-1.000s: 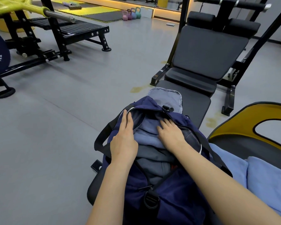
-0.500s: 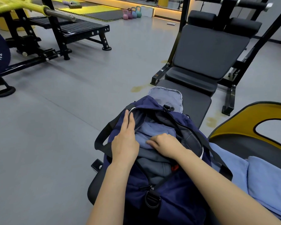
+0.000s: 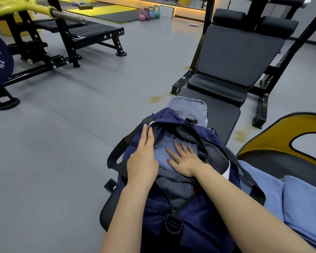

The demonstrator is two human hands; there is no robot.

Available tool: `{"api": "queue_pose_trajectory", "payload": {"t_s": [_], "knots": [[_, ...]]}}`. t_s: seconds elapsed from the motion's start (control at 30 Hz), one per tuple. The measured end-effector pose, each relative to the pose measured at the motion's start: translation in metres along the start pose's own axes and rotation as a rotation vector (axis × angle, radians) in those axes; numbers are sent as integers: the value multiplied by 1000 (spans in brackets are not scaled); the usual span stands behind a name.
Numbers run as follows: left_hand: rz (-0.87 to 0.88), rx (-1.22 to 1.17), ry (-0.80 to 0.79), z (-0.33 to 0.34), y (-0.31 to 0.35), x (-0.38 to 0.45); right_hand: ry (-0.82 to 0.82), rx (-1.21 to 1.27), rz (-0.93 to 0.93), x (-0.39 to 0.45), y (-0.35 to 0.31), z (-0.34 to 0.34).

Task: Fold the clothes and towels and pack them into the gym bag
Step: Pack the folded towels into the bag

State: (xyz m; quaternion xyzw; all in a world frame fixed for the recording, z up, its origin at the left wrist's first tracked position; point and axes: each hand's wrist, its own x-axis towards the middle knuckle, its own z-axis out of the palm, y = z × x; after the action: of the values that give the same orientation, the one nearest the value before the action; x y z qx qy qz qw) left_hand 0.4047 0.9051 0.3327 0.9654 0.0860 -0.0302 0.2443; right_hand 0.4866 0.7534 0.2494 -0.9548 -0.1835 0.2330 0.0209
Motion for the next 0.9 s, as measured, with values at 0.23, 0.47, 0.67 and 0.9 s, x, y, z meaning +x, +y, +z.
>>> {"api": "queue_pose_trajectory", "payload": {"t_s": [0.23, 0.47, 0.67, 0.9], "knots": [[10, -7, -10, 1, -2, 0, 57, 20, -38, -10, -5, -2], [69, -76, -61, 2, -6, -7, 74, 89, -25, -21, -9, -8], [106, -30, -85, 4, 2, -14, 302, 180, -56, -57, -9, -36], [149, 7, -105, 8, 7, -24, 531, 309, 19, -111, 25, -48]]}}
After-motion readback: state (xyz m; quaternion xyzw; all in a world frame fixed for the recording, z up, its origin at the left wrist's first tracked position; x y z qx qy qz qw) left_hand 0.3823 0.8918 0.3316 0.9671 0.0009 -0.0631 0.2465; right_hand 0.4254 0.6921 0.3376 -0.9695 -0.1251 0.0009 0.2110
